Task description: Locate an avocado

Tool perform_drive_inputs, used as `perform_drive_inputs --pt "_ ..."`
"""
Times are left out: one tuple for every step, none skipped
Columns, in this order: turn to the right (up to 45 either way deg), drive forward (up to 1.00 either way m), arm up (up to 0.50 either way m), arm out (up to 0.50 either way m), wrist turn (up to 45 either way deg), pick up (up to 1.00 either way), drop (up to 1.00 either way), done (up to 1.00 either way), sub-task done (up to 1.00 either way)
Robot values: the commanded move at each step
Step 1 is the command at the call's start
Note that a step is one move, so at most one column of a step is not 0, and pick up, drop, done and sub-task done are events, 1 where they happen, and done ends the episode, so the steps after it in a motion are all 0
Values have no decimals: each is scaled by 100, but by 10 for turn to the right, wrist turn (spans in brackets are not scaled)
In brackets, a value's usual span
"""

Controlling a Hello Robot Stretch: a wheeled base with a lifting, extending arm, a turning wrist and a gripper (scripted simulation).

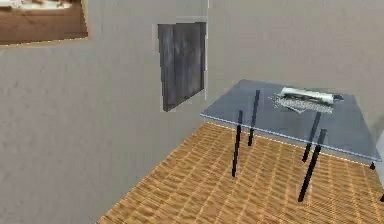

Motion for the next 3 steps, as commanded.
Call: perform_drive_inputs --pt "-450 0 0 0 0 0 0 0 0" --pt "-450 0 0 0 0 0 0 0 0" --pt "-450 0 0 0 0 0 0 0 0"
